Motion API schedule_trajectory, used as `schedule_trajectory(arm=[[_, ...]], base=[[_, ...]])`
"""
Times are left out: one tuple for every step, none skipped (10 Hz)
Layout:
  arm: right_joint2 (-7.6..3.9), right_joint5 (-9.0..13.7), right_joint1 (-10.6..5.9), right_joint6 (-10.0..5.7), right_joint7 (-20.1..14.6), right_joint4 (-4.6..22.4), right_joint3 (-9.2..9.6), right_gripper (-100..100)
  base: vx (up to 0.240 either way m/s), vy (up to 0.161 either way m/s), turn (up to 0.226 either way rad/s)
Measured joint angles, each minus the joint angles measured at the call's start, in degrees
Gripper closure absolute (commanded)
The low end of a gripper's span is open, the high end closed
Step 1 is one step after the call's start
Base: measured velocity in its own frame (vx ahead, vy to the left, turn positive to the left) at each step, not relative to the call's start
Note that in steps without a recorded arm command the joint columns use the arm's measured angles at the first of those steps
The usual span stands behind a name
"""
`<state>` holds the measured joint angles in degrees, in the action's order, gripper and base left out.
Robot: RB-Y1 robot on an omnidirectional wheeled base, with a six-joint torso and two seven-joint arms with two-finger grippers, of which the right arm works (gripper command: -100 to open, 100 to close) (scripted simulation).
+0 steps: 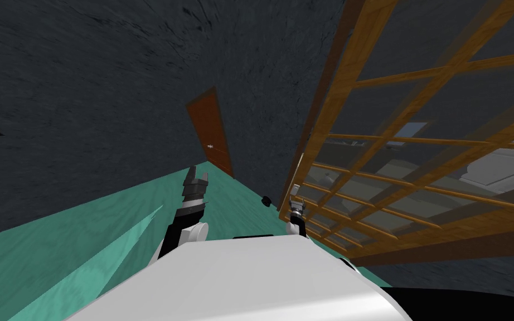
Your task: Pull the door open
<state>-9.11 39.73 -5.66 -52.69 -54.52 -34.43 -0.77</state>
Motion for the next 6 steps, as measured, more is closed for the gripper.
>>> schedule_trajectory(arm=[[0.08, 0.4, 0.01, 0.01, -1.3, -0.2, 0.12, -100], [0.19, 1.0, 0.06, 0.03, -2.8, -0.4, 0.31, -100], [0.32, 1.6, 0.00, -0.04, -4.5, -0.5, 0.56, -100], [0.38, 2.0, -0.03, -0.07, -5.7, -0.6, 0.68, -100], [0.47, 2.4, -0.09, -0.12, -7.2, -0.6, 0.85, -100], [0.59, 3.0, -0.09, -0.15, -8.8, -0.8, 1.05, -100]], base=[[-0.049, -0.014, 0.037], [-0.054, -0.007, 0.062], [-0.044, 0.002, 0.026], [-0.047, -0.003, 0.041], [-0.054, 0.004, 0.052], [-0.050, 0.001, 0.038]])
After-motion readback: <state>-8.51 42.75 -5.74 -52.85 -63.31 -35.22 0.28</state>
